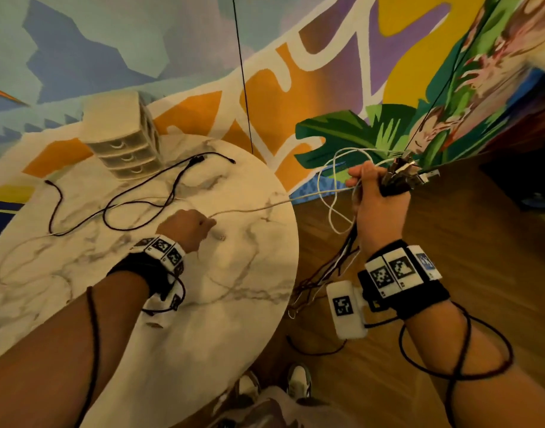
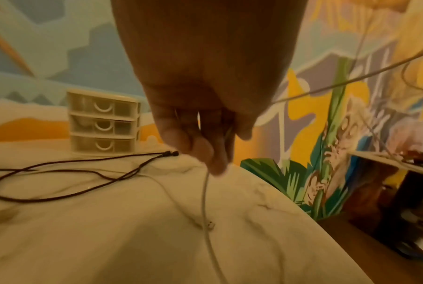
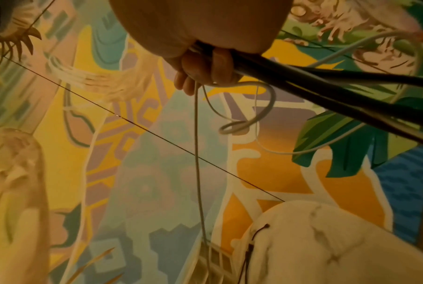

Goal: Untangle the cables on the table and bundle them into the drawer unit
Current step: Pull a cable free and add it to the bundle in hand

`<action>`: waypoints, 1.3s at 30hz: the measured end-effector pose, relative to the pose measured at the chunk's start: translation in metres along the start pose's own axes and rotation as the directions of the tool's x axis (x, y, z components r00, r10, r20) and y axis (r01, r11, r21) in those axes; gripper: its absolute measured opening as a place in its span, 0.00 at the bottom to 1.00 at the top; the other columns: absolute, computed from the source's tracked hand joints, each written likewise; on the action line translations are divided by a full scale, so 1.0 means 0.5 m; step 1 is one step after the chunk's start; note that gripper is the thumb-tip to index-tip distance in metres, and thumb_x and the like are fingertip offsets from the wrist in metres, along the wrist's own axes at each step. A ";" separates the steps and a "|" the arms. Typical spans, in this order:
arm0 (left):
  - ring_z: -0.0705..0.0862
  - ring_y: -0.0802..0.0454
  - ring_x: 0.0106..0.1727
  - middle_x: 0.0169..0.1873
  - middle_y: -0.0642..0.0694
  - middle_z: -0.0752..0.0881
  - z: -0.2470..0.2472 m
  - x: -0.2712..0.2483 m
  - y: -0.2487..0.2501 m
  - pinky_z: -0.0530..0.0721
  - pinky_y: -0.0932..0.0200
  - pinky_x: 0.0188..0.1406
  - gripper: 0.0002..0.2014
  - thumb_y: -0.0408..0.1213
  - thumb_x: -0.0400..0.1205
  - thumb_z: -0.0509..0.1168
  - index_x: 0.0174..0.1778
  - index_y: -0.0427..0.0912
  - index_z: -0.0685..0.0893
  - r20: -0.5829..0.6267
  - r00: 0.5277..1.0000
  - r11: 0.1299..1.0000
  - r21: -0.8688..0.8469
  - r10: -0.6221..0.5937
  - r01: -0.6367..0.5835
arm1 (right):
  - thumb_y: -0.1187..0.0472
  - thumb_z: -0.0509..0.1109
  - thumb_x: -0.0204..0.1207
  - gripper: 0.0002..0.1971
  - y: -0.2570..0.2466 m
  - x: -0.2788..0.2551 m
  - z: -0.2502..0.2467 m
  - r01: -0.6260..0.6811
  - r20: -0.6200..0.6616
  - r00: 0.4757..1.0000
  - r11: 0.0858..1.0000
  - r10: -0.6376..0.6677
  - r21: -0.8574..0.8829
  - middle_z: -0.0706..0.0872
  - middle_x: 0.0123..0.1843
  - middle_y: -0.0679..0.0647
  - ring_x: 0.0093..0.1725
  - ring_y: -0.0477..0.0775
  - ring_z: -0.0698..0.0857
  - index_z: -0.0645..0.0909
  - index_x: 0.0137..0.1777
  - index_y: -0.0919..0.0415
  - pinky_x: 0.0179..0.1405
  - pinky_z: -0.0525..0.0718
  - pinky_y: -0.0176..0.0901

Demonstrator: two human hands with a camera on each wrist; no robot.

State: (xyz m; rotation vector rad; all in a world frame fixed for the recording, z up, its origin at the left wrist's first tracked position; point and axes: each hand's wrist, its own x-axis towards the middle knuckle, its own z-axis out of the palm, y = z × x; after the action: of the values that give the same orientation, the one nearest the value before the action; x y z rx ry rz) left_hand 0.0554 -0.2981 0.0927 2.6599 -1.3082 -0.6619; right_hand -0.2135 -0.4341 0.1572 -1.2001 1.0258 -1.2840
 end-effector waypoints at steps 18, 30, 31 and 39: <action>0.84 0.49 0.29 0.31 0.45 0.89 0.161 0.000 0.213 0.83 0.57 0.33 0.13 0.43 0.82 0.64 0.39 0.38 0.89 0.189 0.936 0.930 -0.281 0.297 -0.238 | 0.55 0.63 0.83 0.14 -0.004 0.042 -0.225 -0.023 -0.258 0.966 0.998 0.005 -0.065 0.84 0.31 0.49 0.24 0.43 0.74 0.84 0.38 0.56 0.23 0.68 0.35; 0.84 0.57 0.49 0.47 0.46 0.85 0.204 -0.106 0.493 0.82 0.62 0.50 0.13 0.40 0.81 0.66 0.56 0.36 0.82 0.180 0.641 0.545 -0.718 0.746 -0.433 | 0.58 0.63 0.83 0.14 0.032 0.005 -0.240 -0.105 -0.082 0.992 0.977 0.092 -0.185 0.86 0.36 0.54 0.21 0.41 0.75 0.84 0.47 0.69 0.19 0.71 0.30; 0.84 0.53 0.41 0.39 0.43 0.84 0.200 -0.111 0.501 0.82 0.60 0.44 0.10 0.38 0.84 0.61 0.50 0.35 0.83 0.188 0.629 0.526 -0.746 0.754 -0.408 | 0.57 0.63 0.83 0.14 0.031 0.007 -0.245 -0.103 -0.078 0.993 0.976 0.089 -0.194 0.86 0.36 0.54 0.21 0.42 0.75 0.84 0.46 0.68 0.19 0.71 0.30; 0.69 0.61 0.19 0.16 0.56 0.73 0.190 -0.103 0.416 0.68 0.64 0.21 0.18 0.44 0.87 0.53 0.38 0.42 0.84 0.183 0.726 0.594 -0.718 0.663 -0.362 | 0.54 0.63 0.83 0.13 0.029 0.031 -0.318 -0.200 -0.294 0.948 0.949 0.124 -0.244 0.83 0.31 0.45 0.23 0.45 0.78 0.82 0.37 0.47 0.23 0.73 0.35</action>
State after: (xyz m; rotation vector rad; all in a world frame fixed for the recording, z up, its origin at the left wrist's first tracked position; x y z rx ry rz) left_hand -0.1646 -0.3789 0.0824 1.4855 -1.5023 -1.3536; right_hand -0.3681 -0.4611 0.1238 -1.1279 1.5144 -1.2280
